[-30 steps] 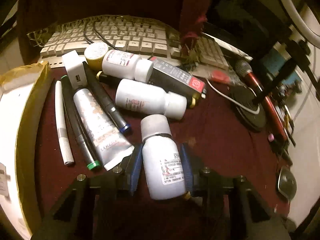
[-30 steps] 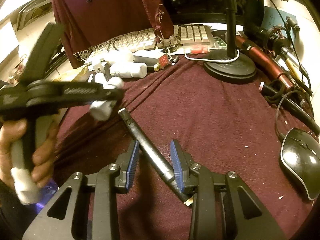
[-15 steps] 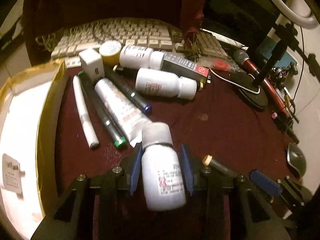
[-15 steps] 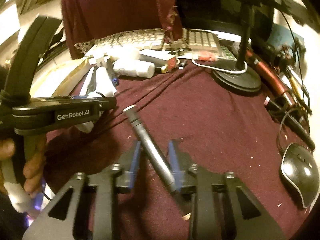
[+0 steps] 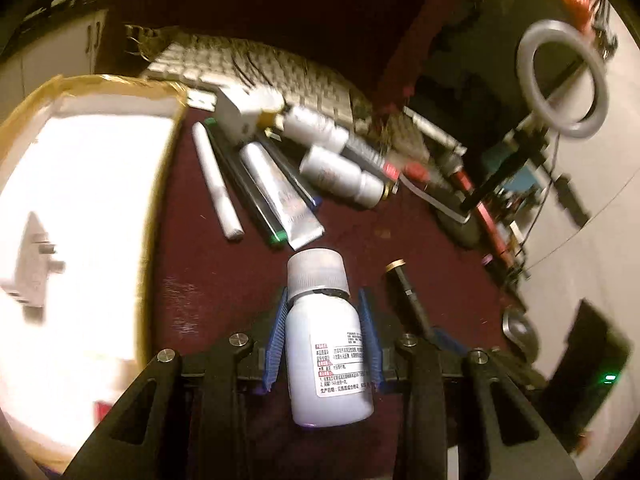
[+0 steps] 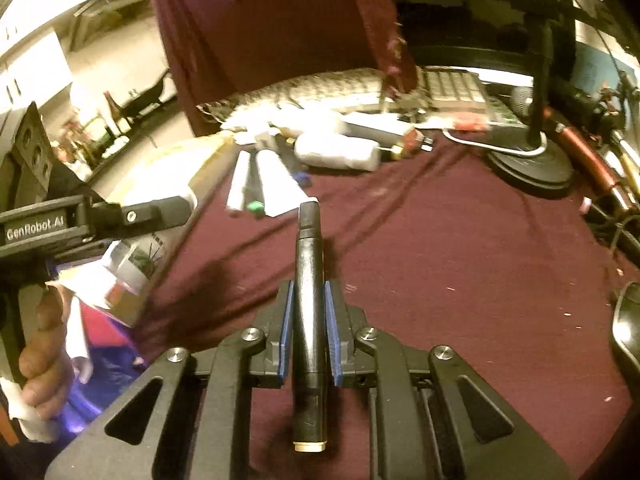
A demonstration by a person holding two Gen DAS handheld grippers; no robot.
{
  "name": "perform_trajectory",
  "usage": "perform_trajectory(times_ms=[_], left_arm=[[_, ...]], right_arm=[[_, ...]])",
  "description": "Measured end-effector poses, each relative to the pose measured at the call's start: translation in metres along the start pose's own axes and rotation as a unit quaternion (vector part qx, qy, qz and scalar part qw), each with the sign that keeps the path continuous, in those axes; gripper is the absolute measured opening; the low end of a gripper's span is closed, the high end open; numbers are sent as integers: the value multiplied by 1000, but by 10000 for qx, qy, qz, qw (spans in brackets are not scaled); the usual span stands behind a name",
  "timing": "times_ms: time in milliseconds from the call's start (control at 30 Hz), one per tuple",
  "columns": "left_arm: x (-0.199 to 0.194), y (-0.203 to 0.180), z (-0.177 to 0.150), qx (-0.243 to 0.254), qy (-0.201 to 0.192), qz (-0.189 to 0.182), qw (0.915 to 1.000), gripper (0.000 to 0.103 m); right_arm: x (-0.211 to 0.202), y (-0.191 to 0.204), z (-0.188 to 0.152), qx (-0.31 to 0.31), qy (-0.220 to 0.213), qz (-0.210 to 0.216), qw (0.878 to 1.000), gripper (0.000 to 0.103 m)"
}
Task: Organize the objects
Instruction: 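Grasp the red-labelled white bottle with the left tool while the right tool holds the black marker, then carry the bottle into the white tray with the left tool while the right tool drops the black marker there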
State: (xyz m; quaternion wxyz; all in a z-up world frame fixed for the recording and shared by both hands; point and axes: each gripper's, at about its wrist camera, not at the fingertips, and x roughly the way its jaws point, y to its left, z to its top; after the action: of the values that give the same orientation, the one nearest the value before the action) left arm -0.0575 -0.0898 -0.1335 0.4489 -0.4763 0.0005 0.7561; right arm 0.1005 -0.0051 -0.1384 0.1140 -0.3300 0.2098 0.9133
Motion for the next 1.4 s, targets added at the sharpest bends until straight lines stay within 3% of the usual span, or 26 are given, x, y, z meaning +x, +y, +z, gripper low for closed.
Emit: perform_trajectory(times_ms=[133, 233, 433, 533, 800, 1133, 1200, 1267, 1333, 1400], left_arm=[[-25, 12, 1, -158, -189, -40, 9997, 30], [-47, 23, 1, -308, -382, 208, 9986, 30], [-74, 59, -1, -592, -663, 1065, 9903, 30], [-71, 77, -5, -781, -492, 1031, 9904, 30], [-59, 112, -15, -1060, -289, 1345, 9848, 30], [-53, 113, -19, -1101, -307, 1479, 9824, 30], [-53, 113, -19, -1091, -315, 1505, 9821, 30], [-52, 113, -19, -1074, -324, 1510, 9821, 31], [-54, 113, -19, -1073, -367, 1546, 9814, 34], [-58, 112, -19, -1110, -485, 1533, 9807, 49]], right_arm=[[5, 22, 11, 42, -7, 623, 9980, 13], [12, 44, 23, 16, 22, 1074, 9942, 13], [39, 87, 39, -253, 170, 1457, 9889, 13], [62, 97, 51, -215, 365, 1653, 9853, 13], [110, 117, 72, -216, 640, 1561, 9854, 13], [134, 117, 69, -32, 841, 1526, 9847, 13], [129, 118, 70, -47, 790, 1524, 9851, 17], [118, 114, 68, -41, 646, 1499, 9866, 30], [108, 106, 68, 73, 519, 1619, 9854, 34], [98, 98, 69, 140, 421, 1619, 9858, 37]])
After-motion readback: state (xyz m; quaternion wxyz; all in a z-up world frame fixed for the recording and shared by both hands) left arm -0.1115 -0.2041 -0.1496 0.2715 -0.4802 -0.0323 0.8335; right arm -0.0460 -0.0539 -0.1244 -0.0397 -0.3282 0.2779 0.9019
